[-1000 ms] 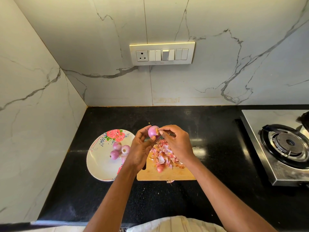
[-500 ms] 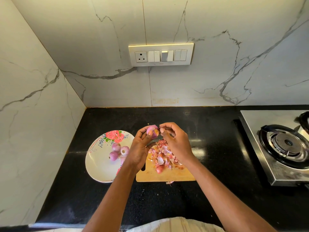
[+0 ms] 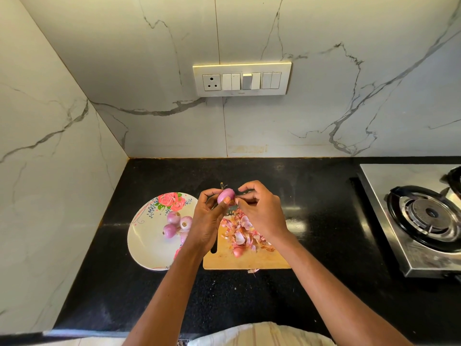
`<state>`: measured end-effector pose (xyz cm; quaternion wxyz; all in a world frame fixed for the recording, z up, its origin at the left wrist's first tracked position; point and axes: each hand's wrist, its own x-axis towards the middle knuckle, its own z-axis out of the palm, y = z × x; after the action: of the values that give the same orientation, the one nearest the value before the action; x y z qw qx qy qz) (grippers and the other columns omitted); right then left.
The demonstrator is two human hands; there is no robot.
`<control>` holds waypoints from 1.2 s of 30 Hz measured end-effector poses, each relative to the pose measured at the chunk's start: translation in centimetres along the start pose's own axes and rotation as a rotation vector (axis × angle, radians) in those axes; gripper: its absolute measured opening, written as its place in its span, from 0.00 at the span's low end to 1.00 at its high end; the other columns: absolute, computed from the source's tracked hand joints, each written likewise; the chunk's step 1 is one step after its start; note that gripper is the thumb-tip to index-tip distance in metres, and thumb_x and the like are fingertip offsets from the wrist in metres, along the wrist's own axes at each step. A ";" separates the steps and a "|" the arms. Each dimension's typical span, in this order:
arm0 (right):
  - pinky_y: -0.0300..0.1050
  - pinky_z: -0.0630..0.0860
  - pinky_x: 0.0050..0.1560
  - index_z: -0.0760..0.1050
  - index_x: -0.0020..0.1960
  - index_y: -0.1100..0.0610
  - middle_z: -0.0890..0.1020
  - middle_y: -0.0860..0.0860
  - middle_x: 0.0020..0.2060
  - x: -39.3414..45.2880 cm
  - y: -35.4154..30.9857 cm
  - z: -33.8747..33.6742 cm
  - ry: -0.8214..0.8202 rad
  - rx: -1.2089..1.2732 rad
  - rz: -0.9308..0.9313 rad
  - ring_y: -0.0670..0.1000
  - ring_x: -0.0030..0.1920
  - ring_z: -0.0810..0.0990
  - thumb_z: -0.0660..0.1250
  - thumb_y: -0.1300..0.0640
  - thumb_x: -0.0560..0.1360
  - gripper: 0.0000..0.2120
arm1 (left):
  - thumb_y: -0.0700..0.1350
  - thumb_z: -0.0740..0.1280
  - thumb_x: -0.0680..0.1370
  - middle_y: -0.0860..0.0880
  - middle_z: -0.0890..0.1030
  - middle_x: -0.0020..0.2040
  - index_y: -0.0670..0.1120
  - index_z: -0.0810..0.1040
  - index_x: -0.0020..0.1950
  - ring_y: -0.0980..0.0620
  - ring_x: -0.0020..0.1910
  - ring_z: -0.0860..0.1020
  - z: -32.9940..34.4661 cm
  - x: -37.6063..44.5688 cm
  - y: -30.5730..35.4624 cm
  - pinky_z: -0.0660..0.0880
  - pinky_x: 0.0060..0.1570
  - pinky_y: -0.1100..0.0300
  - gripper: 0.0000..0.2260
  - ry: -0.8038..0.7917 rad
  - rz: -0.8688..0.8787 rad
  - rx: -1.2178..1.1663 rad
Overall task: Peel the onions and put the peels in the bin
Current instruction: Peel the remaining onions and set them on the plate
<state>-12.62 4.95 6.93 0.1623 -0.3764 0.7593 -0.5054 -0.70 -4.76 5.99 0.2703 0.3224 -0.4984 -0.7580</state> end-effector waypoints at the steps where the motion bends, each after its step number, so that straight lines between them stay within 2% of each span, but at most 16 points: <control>1: 0.26 0.77 0.46 0.78 0.58 0.55 0.87 0.47 0.47 0.1 0.0 0.0 -0.001 -0.006 -0.006 0.35 0.44 0.83 0.75 0.61 0.76 0.12 | 0.40 0.71 0.78 0.47 0.82 0.58 0.49 0.74 0.61 0.48 0.58 0.83 -0.1 0.0 -0.1 0.79 0.53 0.59 0.13 -0.004 0.008 0.000; 7: 0.27 0.77 0.46 0.75 0.61 0.56 0.85 0.47 0.49 -0.1 0.3 0.1 -0.006 -0.040 -0.066 0.36 0.45 0.81 0.72 0.61 0.78 0.13 | 0.44 0.72 0.74 0.44 0.81 0.61 0.48 0.73 0.62 0.46 0.60 0.82 0.4 -0.3 -0.2 0.80 0.53 0.59 0.18 0.004 -0.005 -0.090; 12: 0.30 0.79 0.49 0.76 0.63 0.55 0.85 0.46 0.52 -0.2 0.0 -0.1 -0.032 0.074 0.028 0.38 0.50 0.84 0.75 0.56 0.76 0.17 | 0.46 0.71 0.74 0.44 0.81 0.62 0.48 0.73 0.62 0.47 0.60 0.82 0.4 -0.1 -0.1 0.80 0.55 0.58 0.18 0.023 0.012 -0.069; 17: 0.24 0.74 0.42 0.75 0.59 0.52 0.85 0.41 0.44 -0.6 0.2 -0.3 -0.008 0.039 0.082 0.31 0.43 0.81 0.75 0.58 0.75 0.15 | 0.44 0.72 0.77 0.48 0.81 0.61 0.48 0.73 0.64 0.50 0.60 0.82 0.1 -0.2 -0.8 0.79 0.55 0.58 0.18 -0.005 0.030 0.075; 23: 0.25 0.76 0.42 0.72 0.57 0.52 0.86 0.45 0.44 -0.5 0.1 -0.2 -0.033 -0.059 0.012 0.35 0.39 0.81 0.75 0.59 0.76 0.15 | 0.42 0.72 0.78 0.50 0.82 0.61 0.45 0.72 0.66 0.52 0.61 0.81 -0.7 -0.2 -0.8 0.79 0.56 0.58 0.19 -0.017 0.049 0.145; 28: 0.27 0.77 0.41 0.71 0.59 0.55 0.85 0.48 0.44 -0.6 0.1 0.0 -0.047 -0.111 -0.046 0.41 0.40 0.83 0.74 0.62 0.76 0.16 | 0.43 0.72 0.77 0.50 0.82 0.61 0.44 0.72 0.66 0.50 0.62 0.81 -0.7 -0.3 -0.8 0.78 0.62 0.50 0.19 -0.040 0.050 0.151; 32: 0.26 0.77 0.42 0.73 0.56 0.52 0.82 0.44 0.43 -0.6 0.0 0.1 -0.014 -0.086 -0.035 0.40 0.42 0.82 0.74 0.61 0.75 0.14 | 0.48 0.74 0.74 0.47 0.81 0.62 0.46 0.73 0.64 0.47 0.63 0.81 -0.5 -0.5 -0.8 0.77 0.64 0.47 0.21 -0.031 0.030 0.116; 36: 0.27 0.77 0.44 0.80 0.52 0.53 0.84 0.44 0.43 -0.7 0.2 0.5 0.026 0.007 0.009 0.39 0.45 0.82 0.74 0.62 0.74 0.08 | 0.45 0.72 0.74 0.44 0.80 0.64 0.44 0.72 0.65 0.45 0.63 0.81 -0.4 -0.7 -0.8 0.77 0.65 0.48 0.21 -0.045 -0.007 -0.013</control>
<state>-11.95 5.18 6.48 0.1562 -0.3657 0.7612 -0.5123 0.01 -4.22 5.26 0.2583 0.3053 -0.4981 -0.7694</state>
